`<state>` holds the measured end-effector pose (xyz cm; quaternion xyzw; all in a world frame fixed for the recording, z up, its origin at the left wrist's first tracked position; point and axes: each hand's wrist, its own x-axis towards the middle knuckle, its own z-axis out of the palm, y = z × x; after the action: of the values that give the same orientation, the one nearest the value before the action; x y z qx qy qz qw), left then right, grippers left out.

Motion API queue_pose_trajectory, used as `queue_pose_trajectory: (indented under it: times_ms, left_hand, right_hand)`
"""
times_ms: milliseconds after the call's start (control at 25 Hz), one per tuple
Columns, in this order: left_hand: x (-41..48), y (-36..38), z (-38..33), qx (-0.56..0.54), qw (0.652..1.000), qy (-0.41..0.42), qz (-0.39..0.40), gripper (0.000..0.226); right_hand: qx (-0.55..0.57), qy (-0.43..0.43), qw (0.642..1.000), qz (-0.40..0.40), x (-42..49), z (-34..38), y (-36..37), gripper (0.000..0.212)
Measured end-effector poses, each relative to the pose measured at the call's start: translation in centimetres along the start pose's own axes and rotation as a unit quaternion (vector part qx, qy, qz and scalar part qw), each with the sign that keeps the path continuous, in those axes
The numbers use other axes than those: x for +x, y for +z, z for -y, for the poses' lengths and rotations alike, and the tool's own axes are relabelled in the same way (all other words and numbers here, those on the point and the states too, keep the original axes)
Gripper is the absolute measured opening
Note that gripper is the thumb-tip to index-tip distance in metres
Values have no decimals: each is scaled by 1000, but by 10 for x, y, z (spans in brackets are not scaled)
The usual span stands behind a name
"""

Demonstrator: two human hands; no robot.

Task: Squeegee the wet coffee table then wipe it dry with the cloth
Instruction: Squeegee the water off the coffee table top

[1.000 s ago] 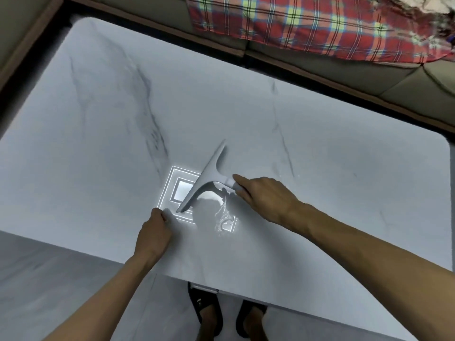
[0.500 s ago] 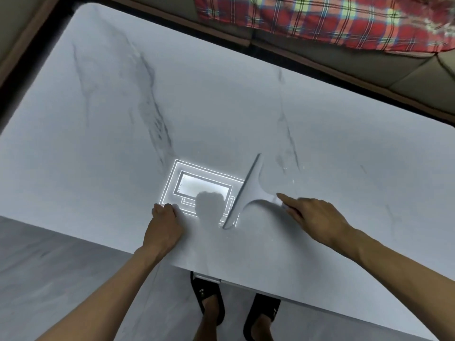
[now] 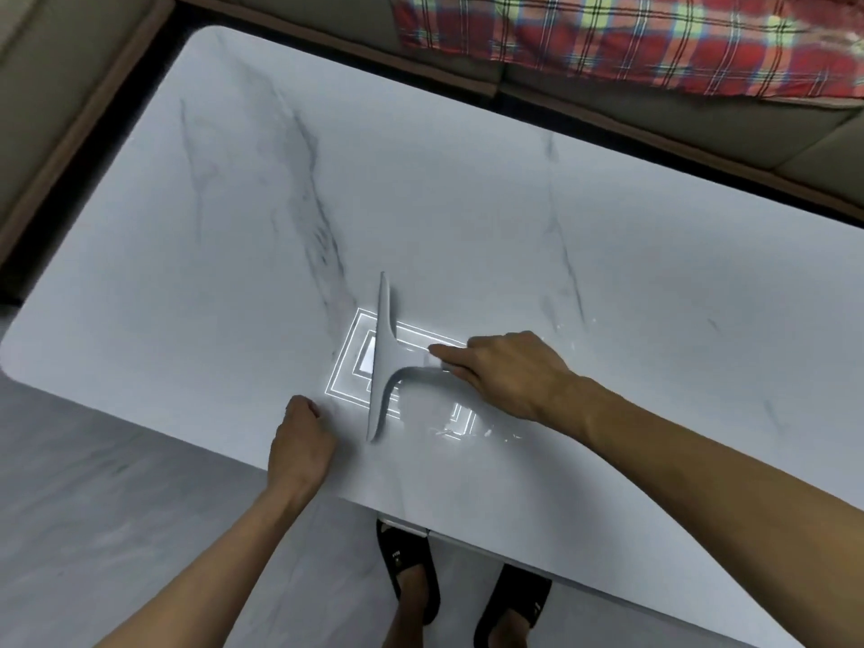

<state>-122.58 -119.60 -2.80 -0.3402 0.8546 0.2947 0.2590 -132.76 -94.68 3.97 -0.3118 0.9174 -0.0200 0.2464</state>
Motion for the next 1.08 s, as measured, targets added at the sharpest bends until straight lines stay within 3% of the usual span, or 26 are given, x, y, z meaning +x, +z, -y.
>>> queue_pose_trajectory:
  times_ms: [160,320,520,760,880,1080]
  left_hand:
    - [9,-11,10,-24,1000,-2,19,12]
    - [8,-1,16,-17,998,10,62,15]
    - [5,19,4,13,996,37,86,17]
    - [-25,44,-13,48,990,65,119,22]
    - [-39,46,-9,36,993,57,93,18]
    - [-58,36,15,-33,998,12,-48,13]
  right_hand:
    - [-26,-58,998,0,80,35,4,37]
    - [28,10,1000,-2,89,7,9,36]
    - [82,154,984,-27,8,-64,29,38]
    - [43,265,963,-8,-131,-117,39,45]
    - [41,233,972,-10,-140,-99,35,45]
    - [74,22,997,-10,-76,4,63,36]
